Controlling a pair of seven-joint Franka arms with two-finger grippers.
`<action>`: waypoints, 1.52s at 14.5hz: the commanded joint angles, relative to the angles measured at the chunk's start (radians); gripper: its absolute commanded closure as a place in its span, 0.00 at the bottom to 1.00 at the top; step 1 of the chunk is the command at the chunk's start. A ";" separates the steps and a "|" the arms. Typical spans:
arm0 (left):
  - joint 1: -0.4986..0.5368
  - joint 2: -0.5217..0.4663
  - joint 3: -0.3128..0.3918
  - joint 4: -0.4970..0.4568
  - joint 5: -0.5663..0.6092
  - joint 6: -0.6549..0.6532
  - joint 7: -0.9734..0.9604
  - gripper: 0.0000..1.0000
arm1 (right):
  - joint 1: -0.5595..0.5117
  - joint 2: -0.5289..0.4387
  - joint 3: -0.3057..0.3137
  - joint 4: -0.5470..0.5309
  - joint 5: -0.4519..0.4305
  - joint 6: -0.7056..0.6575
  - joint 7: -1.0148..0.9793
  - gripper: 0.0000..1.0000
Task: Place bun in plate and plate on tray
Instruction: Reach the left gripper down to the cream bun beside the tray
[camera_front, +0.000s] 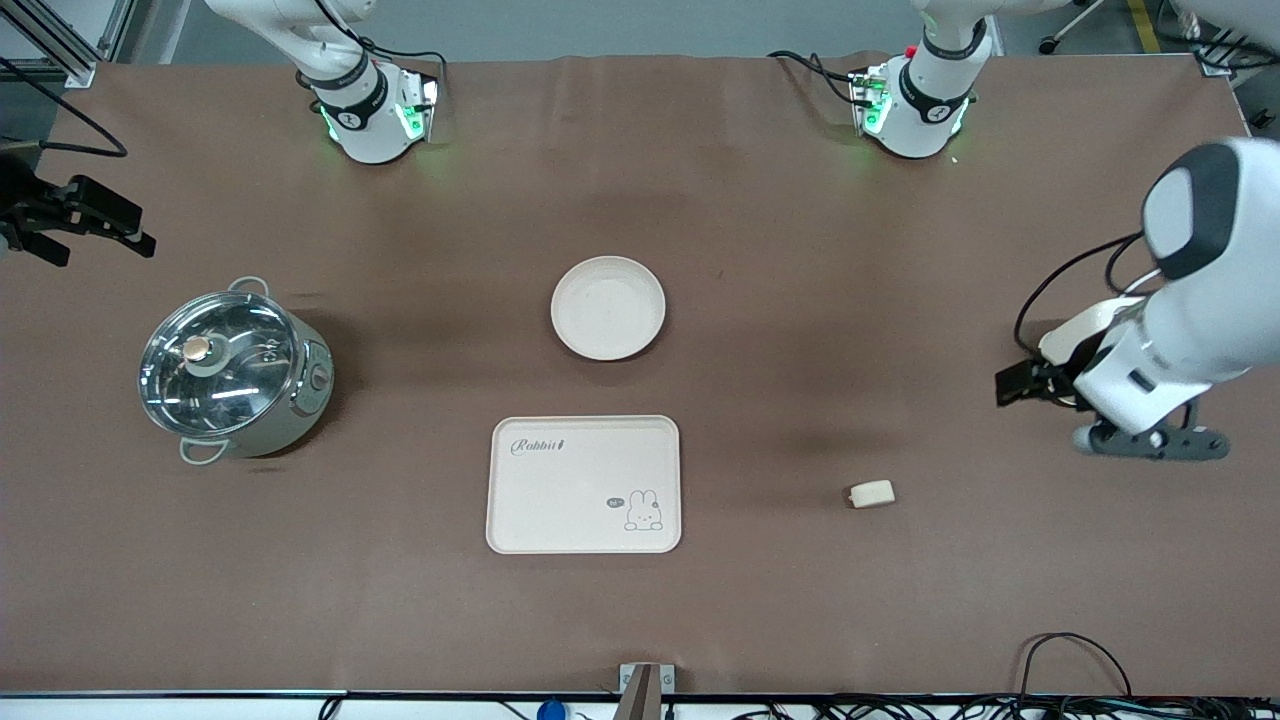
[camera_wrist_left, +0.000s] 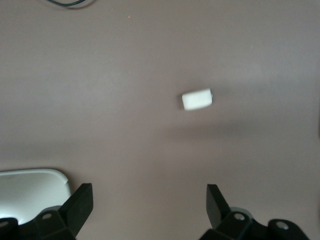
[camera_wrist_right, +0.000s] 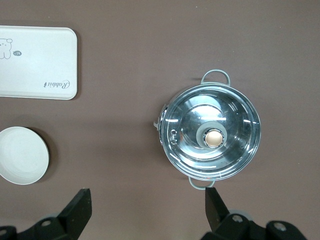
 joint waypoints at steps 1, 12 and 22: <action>-0.025 0.088 -0.002 0.041 -0.006 0.078 -0.057 0.00 | -0.012 -0.013 0.004 -0.015 0.017 0.008 -0.021 0.00; -0.085 0.363 -0.002 0.000 -0.004 0.401 -0.255 0.11 | 0.001 -0.010 0.008 -0.019 0.017 0.003 -0.029 0.00; -0.096 0.452 -0.002 0.006 -0.008 0.506 -0.286 0.30 | -0.001 -0.011 0.008 -0.018 0.015 -0.001 -0.024 0.00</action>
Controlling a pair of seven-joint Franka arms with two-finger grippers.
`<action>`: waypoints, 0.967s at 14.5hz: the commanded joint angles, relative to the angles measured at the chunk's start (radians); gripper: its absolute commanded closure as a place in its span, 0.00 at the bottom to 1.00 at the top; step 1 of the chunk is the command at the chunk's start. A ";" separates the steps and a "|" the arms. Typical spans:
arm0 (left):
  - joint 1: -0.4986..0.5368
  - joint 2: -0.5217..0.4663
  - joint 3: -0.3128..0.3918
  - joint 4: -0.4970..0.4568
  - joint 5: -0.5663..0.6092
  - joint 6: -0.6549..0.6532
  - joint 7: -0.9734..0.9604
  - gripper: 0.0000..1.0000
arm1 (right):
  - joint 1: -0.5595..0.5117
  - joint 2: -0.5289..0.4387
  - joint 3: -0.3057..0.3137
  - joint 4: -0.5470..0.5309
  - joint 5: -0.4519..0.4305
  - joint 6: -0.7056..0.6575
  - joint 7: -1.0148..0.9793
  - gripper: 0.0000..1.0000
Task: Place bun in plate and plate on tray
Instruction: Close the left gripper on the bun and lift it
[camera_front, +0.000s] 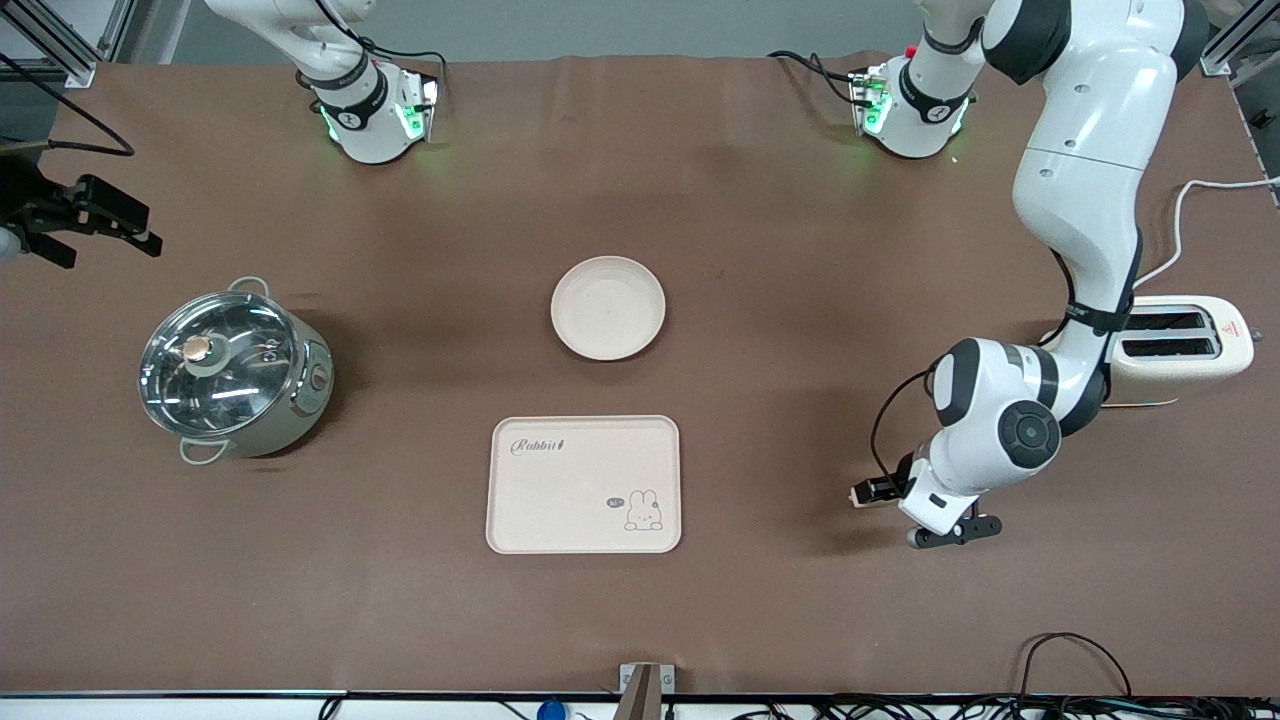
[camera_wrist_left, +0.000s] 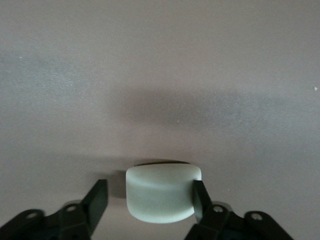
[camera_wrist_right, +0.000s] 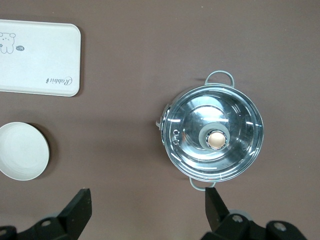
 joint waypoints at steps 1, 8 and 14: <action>-0.008 0.012 -0.001 0.009 -0.007 0.013 -0.010 0.35 | -0.007 -0.012 0.002 -0.014 0.015 0.001 -0.008 0.00; -0.034 -0.011 -0.001 0.010 0.002 0.001 -0.007 0.83 | -0.010 -0.010 0.000 -0.015 0.015 0.001 -0.018 0.00; -0.152 -0.105 -0.001 0.010 0.002 -0.129 -0.119 0.81 | -0.008 -0.010 0.000 -0.012 0.015 -0.001 -0.018 0.00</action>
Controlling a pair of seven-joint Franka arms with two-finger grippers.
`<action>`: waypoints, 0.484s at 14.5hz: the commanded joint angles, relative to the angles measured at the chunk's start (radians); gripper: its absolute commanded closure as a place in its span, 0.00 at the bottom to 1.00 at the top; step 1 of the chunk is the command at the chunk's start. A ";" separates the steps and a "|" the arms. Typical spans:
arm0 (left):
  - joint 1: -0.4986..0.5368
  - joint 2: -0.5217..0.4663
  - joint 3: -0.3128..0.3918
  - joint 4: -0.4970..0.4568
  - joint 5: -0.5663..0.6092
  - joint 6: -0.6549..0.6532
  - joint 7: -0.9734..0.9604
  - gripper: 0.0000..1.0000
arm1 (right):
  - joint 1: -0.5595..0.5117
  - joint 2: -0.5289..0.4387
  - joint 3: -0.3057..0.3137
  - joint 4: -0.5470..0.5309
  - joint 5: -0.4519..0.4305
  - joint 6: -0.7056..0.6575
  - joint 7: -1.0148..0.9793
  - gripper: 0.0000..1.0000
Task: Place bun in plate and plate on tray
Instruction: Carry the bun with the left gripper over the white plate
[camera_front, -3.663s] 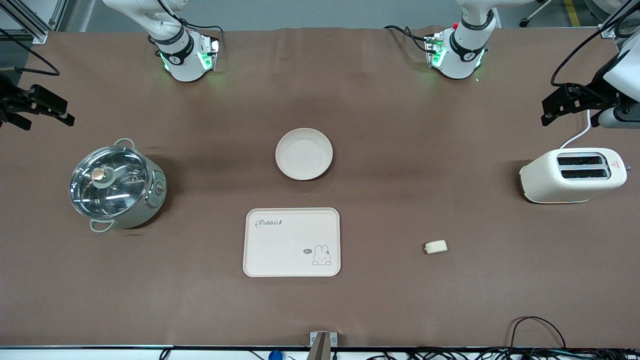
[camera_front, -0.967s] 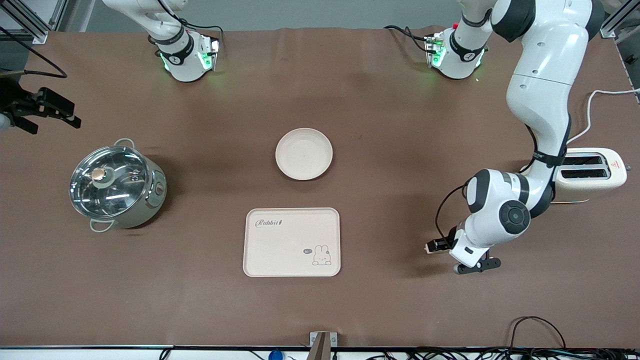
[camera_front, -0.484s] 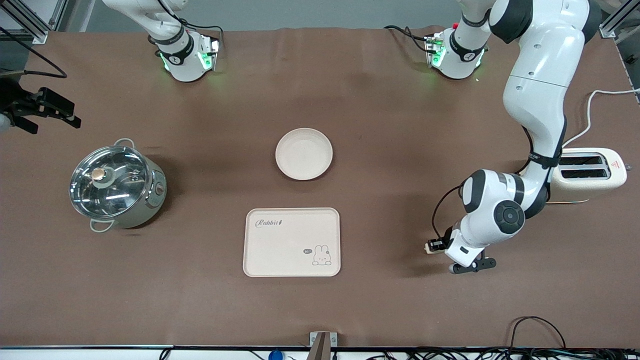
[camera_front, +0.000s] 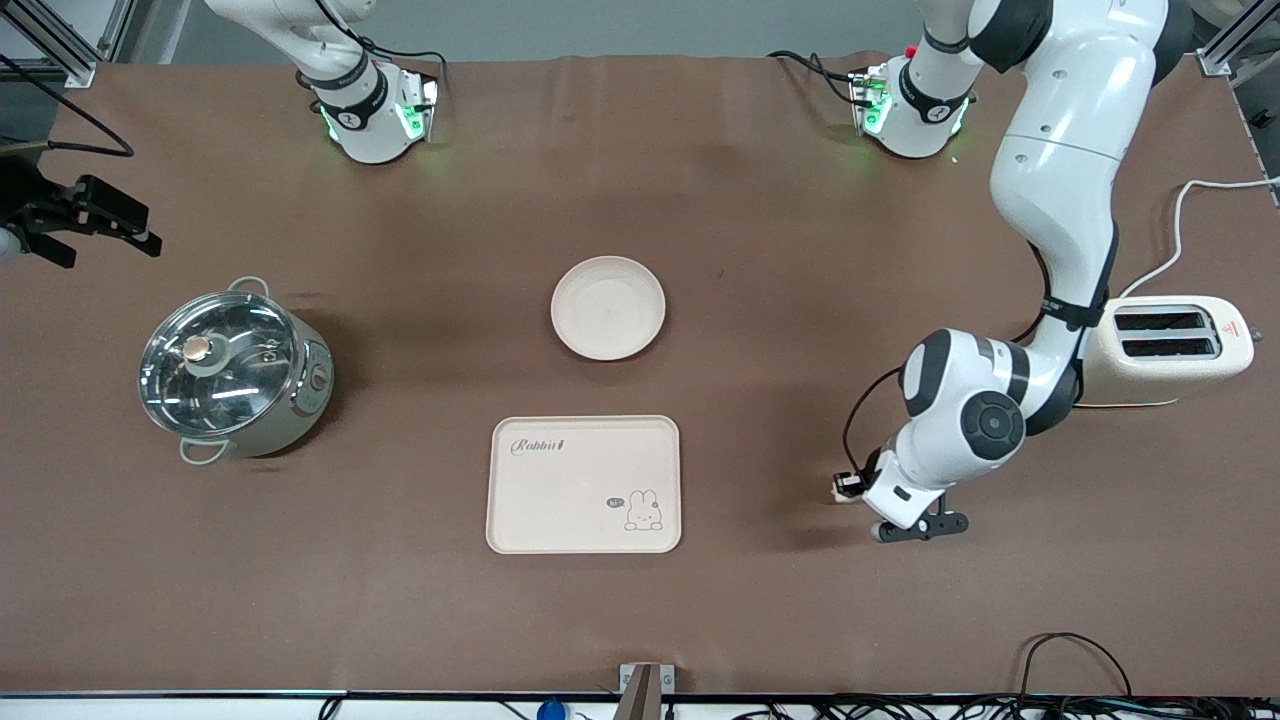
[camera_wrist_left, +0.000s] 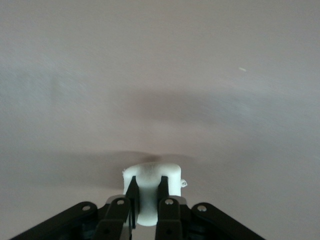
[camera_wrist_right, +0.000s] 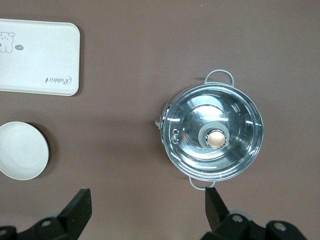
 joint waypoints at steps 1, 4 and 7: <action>-0.099 -0.072 0.007 -0.012 0.002 -0.090 -0.112 0.78 | -0.008 -0.010 0.002 -0.011 0.015 -0.001 -0.016 0.00; -0.211 -0.101 0.007 -0.013 0.003 -0.118 -0.249 0.74 | -0.009 -0.002 0.002 -0.011 0.015 0.002 -0.014 0.00; -0.308 -0.130 -0.011 -0.030 -0.004 -0.124 -0.383 0.73 | -0.026 0.004 -0.001 -0.010 0.018 0.001 -0.014 0.00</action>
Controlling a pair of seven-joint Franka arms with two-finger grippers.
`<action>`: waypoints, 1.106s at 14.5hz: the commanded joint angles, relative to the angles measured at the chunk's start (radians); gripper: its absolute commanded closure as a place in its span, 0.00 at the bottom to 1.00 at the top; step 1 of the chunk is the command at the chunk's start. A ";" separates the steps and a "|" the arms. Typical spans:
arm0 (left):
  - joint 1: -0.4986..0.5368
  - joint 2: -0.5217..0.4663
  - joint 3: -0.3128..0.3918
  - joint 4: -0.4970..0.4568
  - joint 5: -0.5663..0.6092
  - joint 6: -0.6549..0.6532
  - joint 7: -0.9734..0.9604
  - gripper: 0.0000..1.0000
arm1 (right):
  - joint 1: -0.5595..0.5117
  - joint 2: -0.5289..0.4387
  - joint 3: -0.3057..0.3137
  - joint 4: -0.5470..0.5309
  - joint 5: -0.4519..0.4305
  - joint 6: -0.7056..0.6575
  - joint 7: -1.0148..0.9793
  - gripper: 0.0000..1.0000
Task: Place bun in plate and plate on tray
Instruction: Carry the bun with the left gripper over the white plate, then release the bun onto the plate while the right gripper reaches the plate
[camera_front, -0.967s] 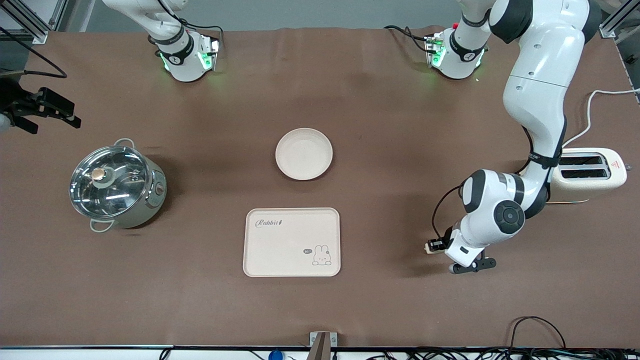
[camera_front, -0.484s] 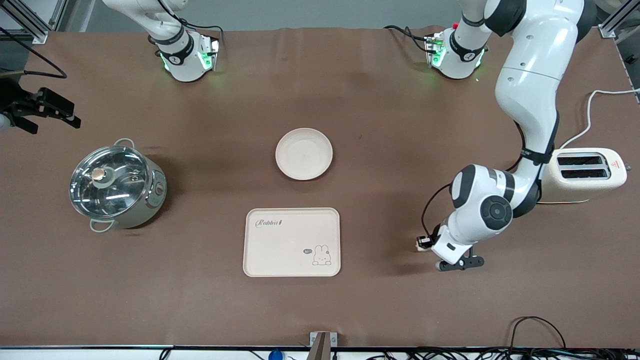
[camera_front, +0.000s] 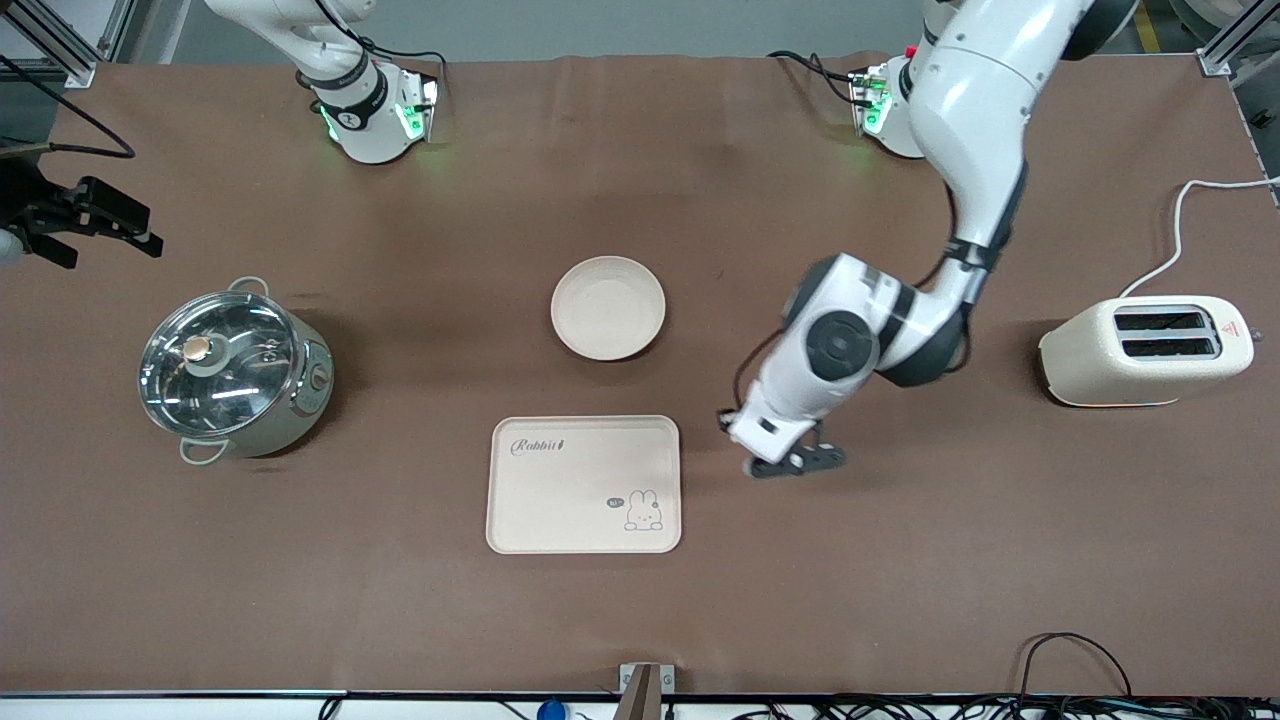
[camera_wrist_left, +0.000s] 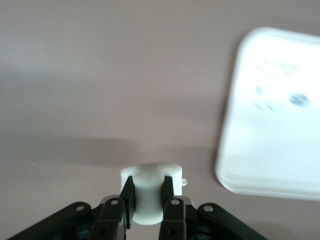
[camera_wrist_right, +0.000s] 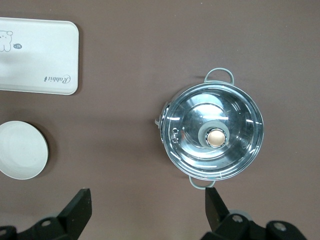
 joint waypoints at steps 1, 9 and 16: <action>-0.046 -0.042 -0.028 -0.038 -0.007 -0.013 -0.109 0.73 | -0.027 0.004 0.001 -0.004 0.021 -0.001 -0.017 0.00; -0.200 -0.040 -0.125 -0.156 0.003 0.100 -0.371 0.73 | -0.047 0.026 0.000 -0.021 0.022 -0.007 -0.073 0.00; -0.258 0.015 -0.122 -0.239 0.005 0.320 -0.399 0.66 | -0.044 0.023 0.003 -0.033 0.042 0.004 -0.036 0.00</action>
